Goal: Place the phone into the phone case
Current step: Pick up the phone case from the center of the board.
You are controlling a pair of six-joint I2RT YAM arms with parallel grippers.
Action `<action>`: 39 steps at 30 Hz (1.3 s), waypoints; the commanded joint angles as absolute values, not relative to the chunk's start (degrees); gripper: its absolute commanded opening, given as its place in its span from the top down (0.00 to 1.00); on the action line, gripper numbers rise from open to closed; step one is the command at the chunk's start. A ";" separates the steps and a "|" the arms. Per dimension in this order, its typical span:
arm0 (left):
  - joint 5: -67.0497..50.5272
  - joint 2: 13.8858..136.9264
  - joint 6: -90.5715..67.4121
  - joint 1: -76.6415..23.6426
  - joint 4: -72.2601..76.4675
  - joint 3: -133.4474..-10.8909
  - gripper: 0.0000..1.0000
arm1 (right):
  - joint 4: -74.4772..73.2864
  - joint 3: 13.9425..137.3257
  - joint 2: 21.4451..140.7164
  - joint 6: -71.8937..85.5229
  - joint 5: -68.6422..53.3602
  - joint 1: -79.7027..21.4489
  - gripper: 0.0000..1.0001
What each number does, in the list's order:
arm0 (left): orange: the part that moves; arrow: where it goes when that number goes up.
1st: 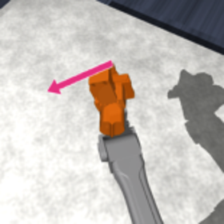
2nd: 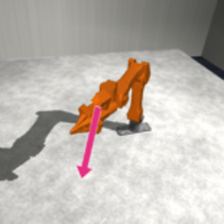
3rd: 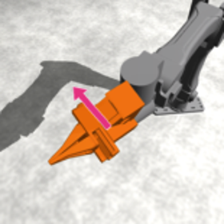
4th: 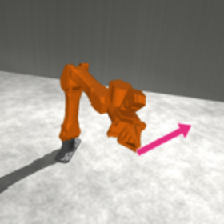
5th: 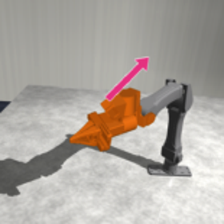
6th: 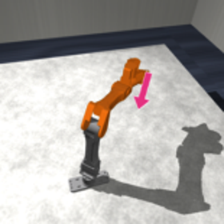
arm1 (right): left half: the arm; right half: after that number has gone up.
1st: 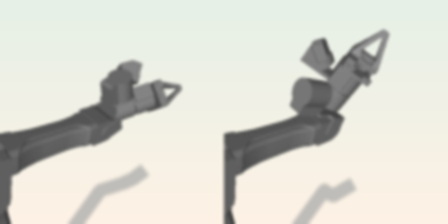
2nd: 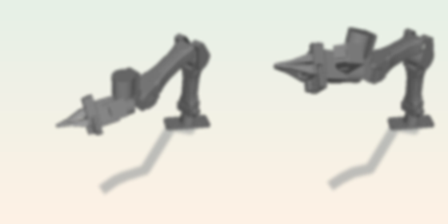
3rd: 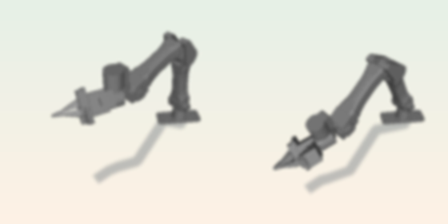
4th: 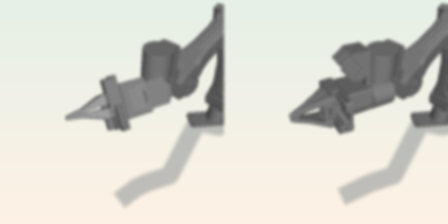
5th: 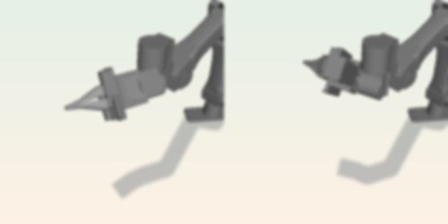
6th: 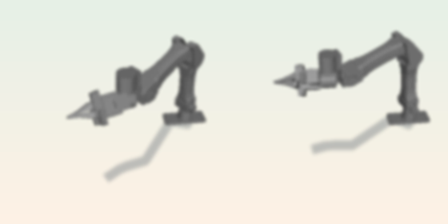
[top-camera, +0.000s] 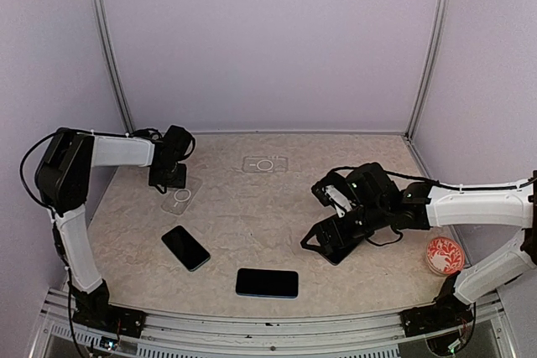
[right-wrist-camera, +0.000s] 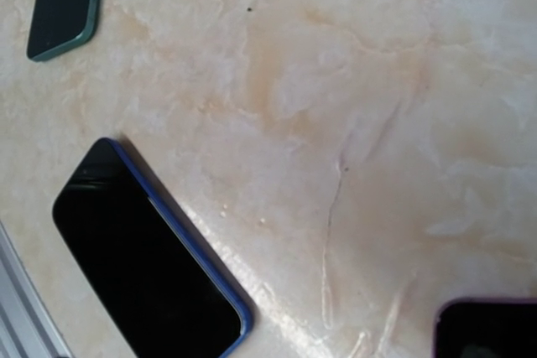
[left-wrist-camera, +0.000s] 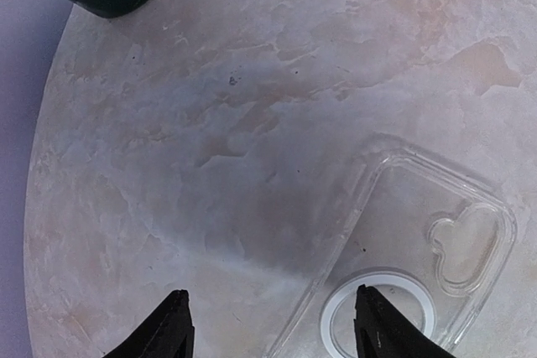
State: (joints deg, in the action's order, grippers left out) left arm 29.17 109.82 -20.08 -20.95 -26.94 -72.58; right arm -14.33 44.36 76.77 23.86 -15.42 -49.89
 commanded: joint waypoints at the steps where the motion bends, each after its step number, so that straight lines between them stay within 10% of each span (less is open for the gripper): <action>1: 29.82 112.30 -18.61 -20.51 -28.14 -74.93 0.36 | -14.68 44.33 75.75 23.77 -15.27 -50.71 0.01; 39: 13.94 111.12 -28.73 -18.04 -28.66 -71.51 0.96 | -14.73 43.48 76.07 24.36 -13.27 -50.79 0.01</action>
